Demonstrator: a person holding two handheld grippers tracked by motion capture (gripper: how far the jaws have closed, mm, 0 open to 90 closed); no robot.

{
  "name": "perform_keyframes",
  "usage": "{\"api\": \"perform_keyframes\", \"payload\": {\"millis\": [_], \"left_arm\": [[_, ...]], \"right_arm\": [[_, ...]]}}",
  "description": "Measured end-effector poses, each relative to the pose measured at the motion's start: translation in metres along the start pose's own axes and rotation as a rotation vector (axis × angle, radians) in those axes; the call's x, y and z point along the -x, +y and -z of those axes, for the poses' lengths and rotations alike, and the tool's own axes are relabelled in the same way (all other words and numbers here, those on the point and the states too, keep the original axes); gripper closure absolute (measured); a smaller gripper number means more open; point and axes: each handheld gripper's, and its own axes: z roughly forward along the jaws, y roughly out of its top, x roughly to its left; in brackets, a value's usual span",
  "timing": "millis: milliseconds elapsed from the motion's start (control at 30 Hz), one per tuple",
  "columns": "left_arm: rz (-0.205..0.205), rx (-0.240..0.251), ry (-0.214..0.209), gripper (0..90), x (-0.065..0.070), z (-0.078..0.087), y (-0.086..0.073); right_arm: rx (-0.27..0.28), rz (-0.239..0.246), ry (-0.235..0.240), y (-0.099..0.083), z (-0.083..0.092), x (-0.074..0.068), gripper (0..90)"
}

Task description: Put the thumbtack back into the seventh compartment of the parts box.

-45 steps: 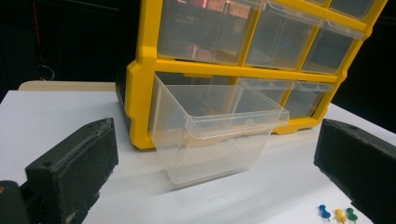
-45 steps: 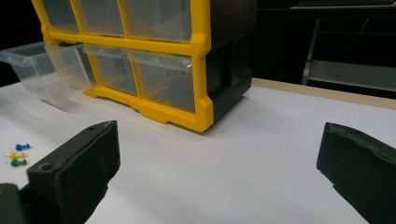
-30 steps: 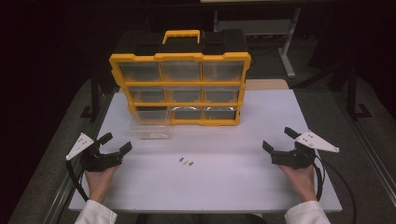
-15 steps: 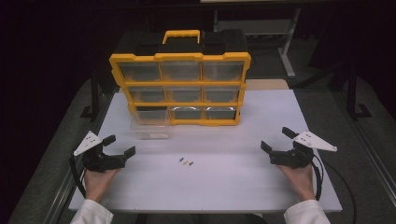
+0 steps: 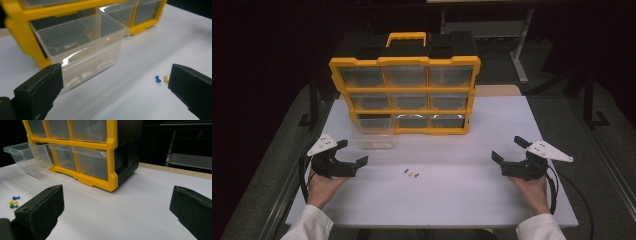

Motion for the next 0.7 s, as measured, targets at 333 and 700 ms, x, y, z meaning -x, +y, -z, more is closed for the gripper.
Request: {"api": "perform_keyframes", "payload": {"millis": [333,700], "left_arm": [[-0.019,-0.070,-0.072,0.0,0.009,-0.018,0.013],[-0.032,-0.099,-0.111,0.0,0.021,-0.041,0.020]], "right_arm": [[-0.002,0.002,0.005,0.000,0.000,0.000,0.0],[-0.010,0.008,0.008,-0.001,0.000,-0.002,0.0]]}}
